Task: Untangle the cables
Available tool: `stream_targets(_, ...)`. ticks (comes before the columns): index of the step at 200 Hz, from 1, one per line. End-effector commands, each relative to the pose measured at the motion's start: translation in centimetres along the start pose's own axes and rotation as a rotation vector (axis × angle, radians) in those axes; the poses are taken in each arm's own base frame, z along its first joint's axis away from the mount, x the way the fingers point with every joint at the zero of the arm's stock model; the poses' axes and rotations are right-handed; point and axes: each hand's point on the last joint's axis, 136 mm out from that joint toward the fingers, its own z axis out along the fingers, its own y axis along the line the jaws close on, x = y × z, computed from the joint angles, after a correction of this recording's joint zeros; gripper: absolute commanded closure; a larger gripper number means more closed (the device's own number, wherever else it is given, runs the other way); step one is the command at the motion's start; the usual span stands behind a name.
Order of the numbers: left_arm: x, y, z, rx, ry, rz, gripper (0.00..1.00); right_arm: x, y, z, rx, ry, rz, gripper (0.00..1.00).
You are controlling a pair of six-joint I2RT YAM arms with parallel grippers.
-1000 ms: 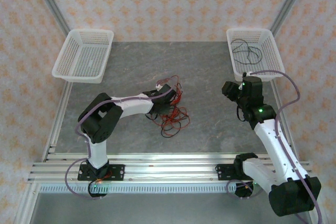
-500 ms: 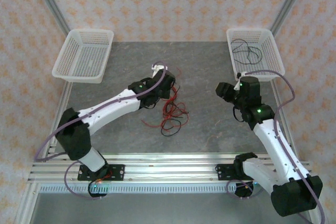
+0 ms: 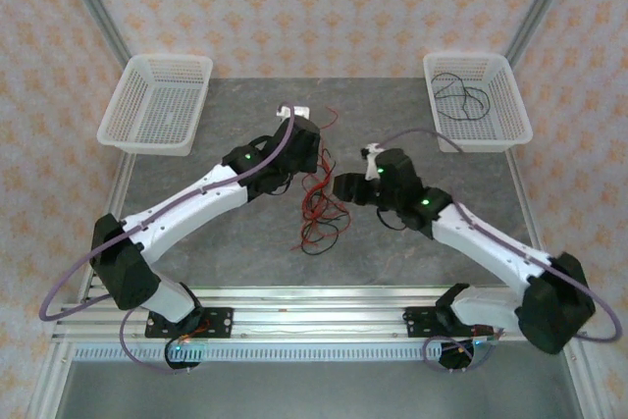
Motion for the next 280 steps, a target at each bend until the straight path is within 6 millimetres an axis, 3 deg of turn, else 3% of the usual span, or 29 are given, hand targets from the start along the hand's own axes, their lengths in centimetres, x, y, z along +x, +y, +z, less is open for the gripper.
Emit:
stream_targets(1, -3.4, -0.5, -3.0, 0.042, -0.078, -0.008, 1.0, -1.1, 1.4, 2.3, -0.024, -0.059, 0.044, 0.44)
stream_targets(41, -5.7, -0.7, -4.6, 0.048, -0.129, -0.013, 1.0, 0.6, -0.6, 8.0, 0.076, -0.027, 0.077, 0.49)
stream_targets(86, -8.5, 0.0, -6.8, 0.022, -0.198, -0.013, 1.0, 1.8, -4.1, 10.9, 0.208, -0.031, 0.109, 0.55)
stream_targets(153, -14.5, 3.4, -10.5, -0.108, -0.335, -0.023, 1.0, 3.1, -5.3, 10.6, 0.233, -0.014, 0.121, 0.55)
stream_targets(214, -19.4, 6.0, -14.0, -0.165, -0.456, -0.053, 1.0, 7.3, -7.7, 11.9, 0.276, 0.057, 0.158, 0.55)
stream_targets(233, -20.2, 8.0, -14.4, -0.235, -0.478, -0.058, 1.0, 7.4, -7.9, 11.4, 0.278, 0.052, 0.157, 0.55)
stream_targets(280, -22.1, 15.4, -13.8, -0.411, -0.505, -0.099, 1.0, 5.6, -6.2, 9.3, 0.251, 0.024, 0.105, 0.54)
